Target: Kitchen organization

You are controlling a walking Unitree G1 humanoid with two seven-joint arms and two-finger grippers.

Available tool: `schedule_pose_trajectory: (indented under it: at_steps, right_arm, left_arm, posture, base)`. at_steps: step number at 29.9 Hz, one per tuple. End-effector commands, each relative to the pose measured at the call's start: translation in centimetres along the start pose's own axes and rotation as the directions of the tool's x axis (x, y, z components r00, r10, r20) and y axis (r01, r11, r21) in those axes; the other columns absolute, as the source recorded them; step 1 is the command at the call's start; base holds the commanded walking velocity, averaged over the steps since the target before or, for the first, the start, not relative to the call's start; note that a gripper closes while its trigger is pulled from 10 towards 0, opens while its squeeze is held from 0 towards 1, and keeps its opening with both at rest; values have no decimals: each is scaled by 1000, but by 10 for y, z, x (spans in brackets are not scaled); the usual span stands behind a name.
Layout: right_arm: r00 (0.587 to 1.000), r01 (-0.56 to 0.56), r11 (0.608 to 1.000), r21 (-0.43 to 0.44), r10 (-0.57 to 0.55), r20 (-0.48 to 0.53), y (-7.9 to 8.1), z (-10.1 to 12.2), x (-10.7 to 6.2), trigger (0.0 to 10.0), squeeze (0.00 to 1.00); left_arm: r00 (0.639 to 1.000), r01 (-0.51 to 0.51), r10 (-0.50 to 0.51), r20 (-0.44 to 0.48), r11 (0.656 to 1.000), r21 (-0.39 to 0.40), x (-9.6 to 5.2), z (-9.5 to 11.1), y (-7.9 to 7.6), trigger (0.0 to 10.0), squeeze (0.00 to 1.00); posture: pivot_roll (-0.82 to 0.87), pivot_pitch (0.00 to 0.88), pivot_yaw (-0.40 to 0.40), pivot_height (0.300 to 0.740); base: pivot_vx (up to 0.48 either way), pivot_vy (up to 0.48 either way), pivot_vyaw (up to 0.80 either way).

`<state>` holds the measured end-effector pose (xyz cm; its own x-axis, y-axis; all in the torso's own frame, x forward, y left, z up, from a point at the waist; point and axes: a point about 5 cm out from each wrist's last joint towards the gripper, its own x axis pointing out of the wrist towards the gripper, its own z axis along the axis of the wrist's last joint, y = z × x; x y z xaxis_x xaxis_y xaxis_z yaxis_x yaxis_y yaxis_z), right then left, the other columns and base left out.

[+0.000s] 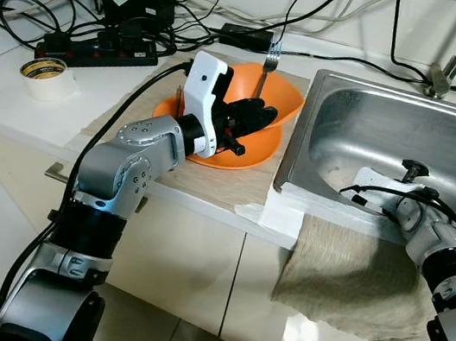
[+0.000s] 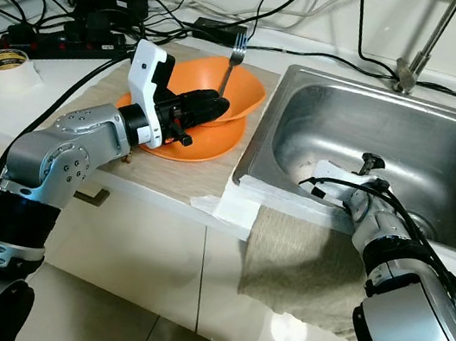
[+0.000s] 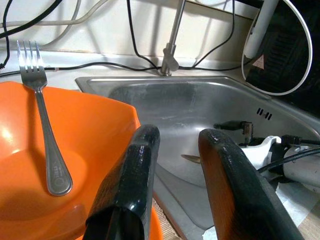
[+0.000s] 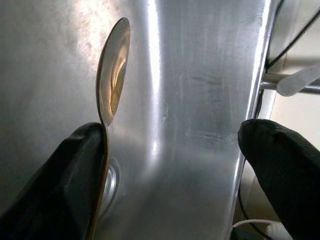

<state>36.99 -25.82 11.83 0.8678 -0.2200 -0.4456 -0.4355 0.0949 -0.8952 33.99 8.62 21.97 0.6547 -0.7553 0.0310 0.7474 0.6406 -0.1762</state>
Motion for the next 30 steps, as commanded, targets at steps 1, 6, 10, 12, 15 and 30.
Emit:
schedule_pose_trajectory:
  at_steps: [1,6,10,12,15,30]
  right_arm:
    - [996,-90,990,-113,89,-9,15,1,0,10000,1000]
    - [994,-111,983,-150,108,-25,18,-1,0,10000,1000]
    - [992,-125,978,-167,121,-31,21,-2,0,10000,1000]
    - [992,-124,983,-134,122,-20,22,0,0,10000,1000]
    - [993,-114,989,-90,114,-5,21,3,0,10000,1000]
    - [981,-192,720,667,136,136,26,28,1,10000,1000]
  left_arm:
    - [1000,-12,12,-8,1000,20,0,6,3,10000,0]
    - [1000,-12,12,-7,1000,21,1,6,3,10000,0]
    - [1000,-9,9,-9,1000,22,1,6,2,10000,0]
    - [1000,-9,9,-9,1000,22,1,6,2,10000,0]
    - [1000,-9,10,-9,1000,21,1,6,3,10000,0]
    - [1000,-15,15,-6,1000,20,1,7,4,10000,0]
  posture:
    - [44,0,55,740]
    - [41,0,54,740]
    - [41,0,53,740]
    - [41,0,53,740]
    - [41,0,53,740]
    - [46,0,50,740]
  base:
    - [0,0,0]
    - [0,0,0]
    - [0,0,0]
    - [0,0,0]
    - [0,0,0]
    - [0,0,0]
